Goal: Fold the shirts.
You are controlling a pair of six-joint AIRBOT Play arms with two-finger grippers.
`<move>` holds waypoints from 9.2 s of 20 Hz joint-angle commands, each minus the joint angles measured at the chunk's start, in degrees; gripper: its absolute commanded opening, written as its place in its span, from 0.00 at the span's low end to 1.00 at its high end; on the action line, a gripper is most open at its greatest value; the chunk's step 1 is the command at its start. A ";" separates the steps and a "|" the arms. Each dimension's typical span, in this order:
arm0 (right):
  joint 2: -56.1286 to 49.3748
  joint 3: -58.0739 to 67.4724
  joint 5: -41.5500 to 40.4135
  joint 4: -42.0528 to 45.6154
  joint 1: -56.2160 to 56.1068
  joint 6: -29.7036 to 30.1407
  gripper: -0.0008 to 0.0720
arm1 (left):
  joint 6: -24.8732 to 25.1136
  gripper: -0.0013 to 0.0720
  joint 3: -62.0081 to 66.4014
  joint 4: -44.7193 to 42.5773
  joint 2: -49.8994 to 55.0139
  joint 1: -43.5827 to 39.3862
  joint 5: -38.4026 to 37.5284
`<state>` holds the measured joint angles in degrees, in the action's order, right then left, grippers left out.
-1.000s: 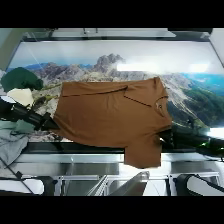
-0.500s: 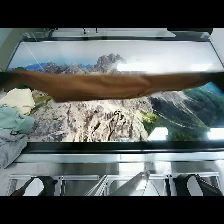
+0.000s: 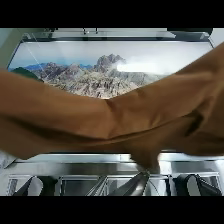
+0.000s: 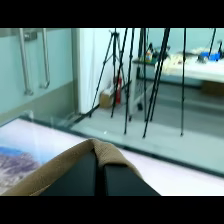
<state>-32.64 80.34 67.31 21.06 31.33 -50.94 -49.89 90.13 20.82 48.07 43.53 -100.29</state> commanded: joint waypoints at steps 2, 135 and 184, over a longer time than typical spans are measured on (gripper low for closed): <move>-16.15 -3.54 5.62 -4.79 -4.35 1.66 0.05 | -0.04 0.04 -5.14 -25.20 10.03 -17.92 8.50; -87.62 10.71 2.05 8.66 -19.15 -16.28 0.96 | -18.58 0.02 25.79 -62.79 65.18 -30.36 1.84; -95.95 40.15 -26.49 -34.49 -63.45 10.12 0.41 | -12.61 0.04 -23.78 -59.65 9.38 -21.49 27.34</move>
<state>-129.80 120.18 36.07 -6.59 -33.82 -47.97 -63.29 67.99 -41.21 56.77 21.19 -73.52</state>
